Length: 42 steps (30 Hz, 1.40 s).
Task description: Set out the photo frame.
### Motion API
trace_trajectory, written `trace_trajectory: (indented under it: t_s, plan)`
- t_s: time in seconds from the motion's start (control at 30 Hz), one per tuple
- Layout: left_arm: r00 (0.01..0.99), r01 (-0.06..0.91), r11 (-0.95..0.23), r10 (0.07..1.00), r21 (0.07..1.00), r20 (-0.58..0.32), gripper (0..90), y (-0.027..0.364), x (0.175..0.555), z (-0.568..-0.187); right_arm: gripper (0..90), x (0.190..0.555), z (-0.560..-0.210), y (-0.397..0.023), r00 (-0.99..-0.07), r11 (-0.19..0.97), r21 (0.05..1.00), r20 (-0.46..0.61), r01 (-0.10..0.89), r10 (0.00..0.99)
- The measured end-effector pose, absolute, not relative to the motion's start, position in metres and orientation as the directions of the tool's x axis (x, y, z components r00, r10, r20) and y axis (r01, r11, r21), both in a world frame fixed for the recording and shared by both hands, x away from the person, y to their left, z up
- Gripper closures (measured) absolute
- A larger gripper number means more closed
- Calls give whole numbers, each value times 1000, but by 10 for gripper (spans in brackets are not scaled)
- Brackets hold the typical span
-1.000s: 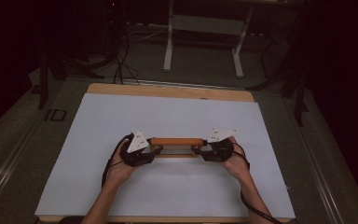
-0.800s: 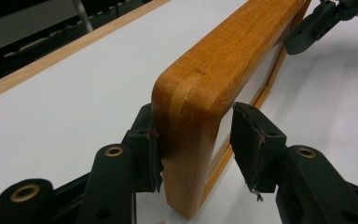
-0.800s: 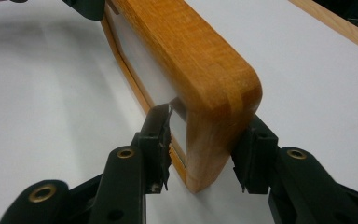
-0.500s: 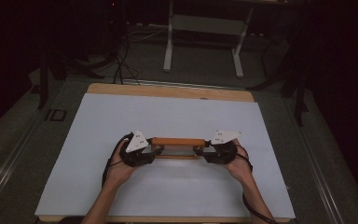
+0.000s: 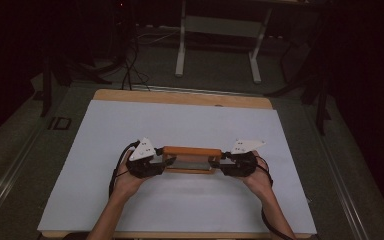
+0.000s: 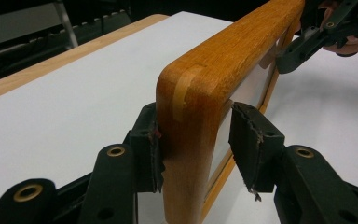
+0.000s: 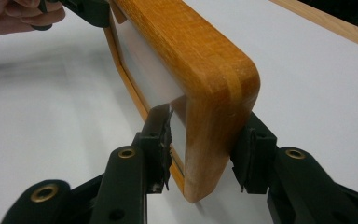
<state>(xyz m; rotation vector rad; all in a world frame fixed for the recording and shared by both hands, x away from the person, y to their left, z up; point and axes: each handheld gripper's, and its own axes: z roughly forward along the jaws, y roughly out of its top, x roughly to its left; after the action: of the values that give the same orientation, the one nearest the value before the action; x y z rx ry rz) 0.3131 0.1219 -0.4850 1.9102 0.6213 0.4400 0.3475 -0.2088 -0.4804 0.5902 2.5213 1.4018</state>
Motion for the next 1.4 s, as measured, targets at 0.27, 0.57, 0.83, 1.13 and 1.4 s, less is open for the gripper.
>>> trace_trajectory:
  t_s: [0.27,0.57,0.83,1.13,1.4]
  plan:
    - [806,248,-314,592,917,-15,567,126,314,-484,607,347,-479,-209,-900,457,849,49,265,432]
    - [812,290,-288,579,913,-75,571,129,317,-486,611,348,-479,-211,-899,430,855,89,290,428]
    - [814,323,-260,567,910,-127,574,131,321,-488,618,348,-480,-214,-898,406,862,117,304,424]
    - [814,363,-208,545,908,-201,583,136,325,-490,627,349,-484,-216,-895,371,866,172,336,411]
    - [810,384,-209,543,899,-220,584,136,327,-492,628,350,-485,-217,-892,370,861,184,349,413]
